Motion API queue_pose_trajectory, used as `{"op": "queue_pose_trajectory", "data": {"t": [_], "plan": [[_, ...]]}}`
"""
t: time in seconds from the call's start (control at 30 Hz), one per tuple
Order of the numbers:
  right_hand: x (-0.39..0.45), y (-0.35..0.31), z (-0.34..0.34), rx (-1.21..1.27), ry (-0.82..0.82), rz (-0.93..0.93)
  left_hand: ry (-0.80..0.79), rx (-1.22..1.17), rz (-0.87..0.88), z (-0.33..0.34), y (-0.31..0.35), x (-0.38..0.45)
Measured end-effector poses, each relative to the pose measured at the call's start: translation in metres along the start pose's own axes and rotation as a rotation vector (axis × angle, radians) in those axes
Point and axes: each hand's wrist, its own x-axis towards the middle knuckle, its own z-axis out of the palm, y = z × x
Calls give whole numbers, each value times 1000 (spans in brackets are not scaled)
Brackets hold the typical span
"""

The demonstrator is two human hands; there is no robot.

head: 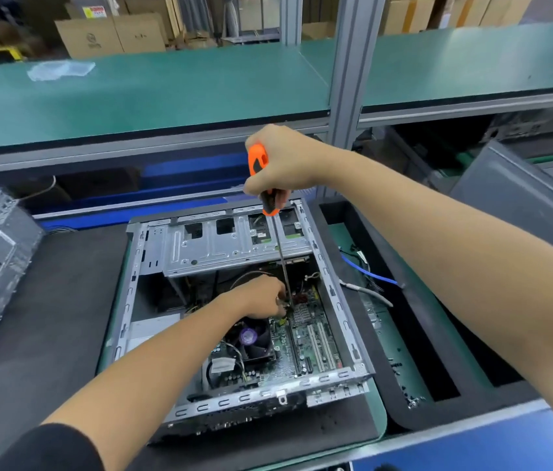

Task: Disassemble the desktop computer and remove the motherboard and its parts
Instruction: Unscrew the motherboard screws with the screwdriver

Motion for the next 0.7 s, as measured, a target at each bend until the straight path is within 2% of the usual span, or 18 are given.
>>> {"op": "queue_pose_trajectory", "data": {"t": [0.27, 0.4, 0.57, 0.7], "plan": [[-5, 13, -9, 68, -24, -19, -12, -6, -72, 19, 7, 20], [-8, 17, -14, 69, -19, -24, 46, -91, -111, 16, 13, 22], [-9, 17, -16, 16, -22, -32, 112, -68, -216, 6, 19, 10], [-5, 13, -12, 18, -36, -44, 240, 288, -214, 2, 20, -13]]}}
